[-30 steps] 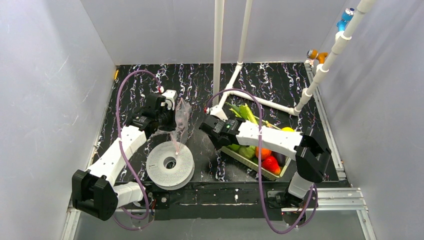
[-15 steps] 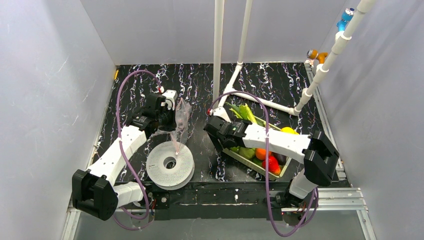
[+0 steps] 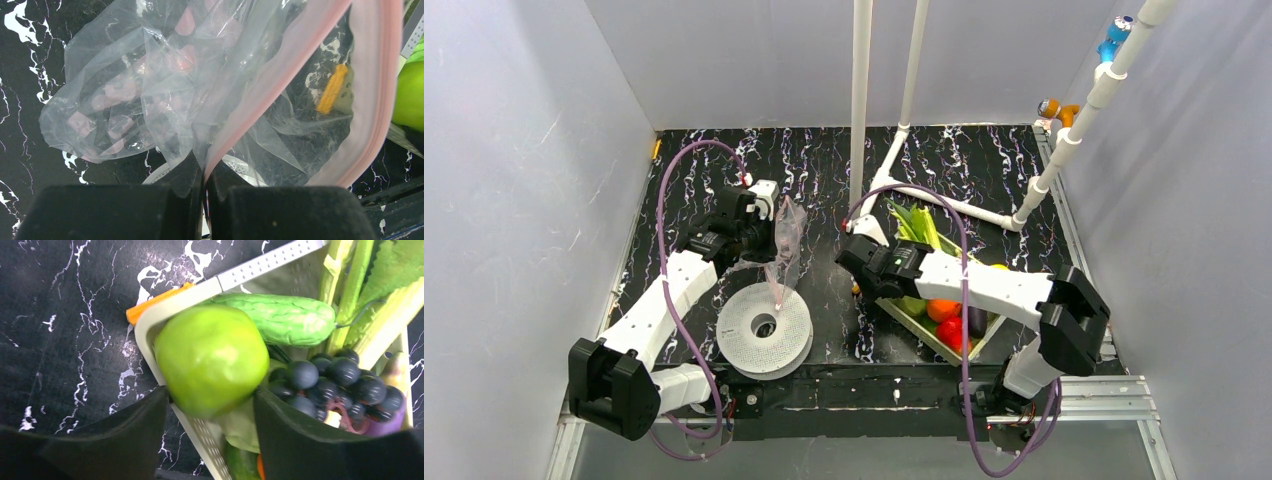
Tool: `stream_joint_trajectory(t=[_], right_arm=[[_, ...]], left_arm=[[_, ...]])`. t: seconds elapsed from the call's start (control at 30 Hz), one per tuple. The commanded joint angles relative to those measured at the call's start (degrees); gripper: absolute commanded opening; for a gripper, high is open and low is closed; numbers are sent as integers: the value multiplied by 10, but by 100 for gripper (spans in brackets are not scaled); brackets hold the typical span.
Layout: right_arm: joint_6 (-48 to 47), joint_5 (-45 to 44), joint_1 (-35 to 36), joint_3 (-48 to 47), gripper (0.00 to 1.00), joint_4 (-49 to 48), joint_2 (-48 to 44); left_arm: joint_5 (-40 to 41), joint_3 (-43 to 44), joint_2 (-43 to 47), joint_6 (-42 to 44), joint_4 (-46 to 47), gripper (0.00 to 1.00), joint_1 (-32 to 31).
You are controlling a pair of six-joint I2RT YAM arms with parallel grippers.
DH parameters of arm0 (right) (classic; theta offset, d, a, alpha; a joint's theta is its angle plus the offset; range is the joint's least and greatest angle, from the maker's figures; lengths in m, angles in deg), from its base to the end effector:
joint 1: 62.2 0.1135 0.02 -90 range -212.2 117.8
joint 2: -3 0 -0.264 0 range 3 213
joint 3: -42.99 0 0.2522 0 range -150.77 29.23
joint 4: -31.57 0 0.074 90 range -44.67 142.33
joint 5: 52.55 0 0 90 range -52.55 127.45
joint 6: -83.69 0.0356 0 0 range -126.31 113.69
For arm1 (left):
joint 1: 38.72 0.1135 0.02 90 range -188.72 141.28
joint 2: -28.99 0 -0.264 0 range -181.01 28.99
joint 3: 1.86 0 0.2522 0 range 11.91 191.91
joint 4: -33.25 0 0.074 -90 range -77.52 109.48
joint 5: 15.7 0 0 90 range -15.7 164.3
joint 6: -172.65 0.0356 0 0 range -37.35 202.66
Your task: Place the food in the zip-top bag and seal the zipper
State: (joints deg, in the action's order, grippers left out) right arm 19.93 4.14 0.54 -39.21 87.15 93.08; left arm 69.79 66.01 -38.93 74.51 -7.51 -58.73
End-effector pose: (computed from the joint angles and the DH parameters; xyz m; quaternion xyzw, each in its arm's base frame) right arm 0.1624 0.2724 0.2501 -0.2295 0.9062 -0.0449 0.3524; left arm 0.2394 -0.0902 0.2864 0.1102 0.9020 -0.1358 0.3947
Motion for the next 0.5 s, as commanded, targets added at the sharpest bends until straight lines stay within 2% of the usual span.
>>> stream_joint_trajectory(t=[0.0,0.1,0.2,0.27,0.33,0.47], right_arm=[[13,8,0,6,57,-21,-46],[10,1,0,5,46,-20,-65],[11,6,1,-9,46,0,-75],[18,15,1,-18,51,18,-88],[27,21,2,-18,64,39,-111],[51,27,2,1,72,92,-175]], left_arm=[[-4,11,0,1,-6,0,-1],[-6,13,-1,0,-6,0,0],[-6,12,-1,0,-7,0,-1],[-5,12,0,-1,-7,0,0],[-5,12,1,0,-7,0,0],[-4,13,4,-1,-9,0,0]])
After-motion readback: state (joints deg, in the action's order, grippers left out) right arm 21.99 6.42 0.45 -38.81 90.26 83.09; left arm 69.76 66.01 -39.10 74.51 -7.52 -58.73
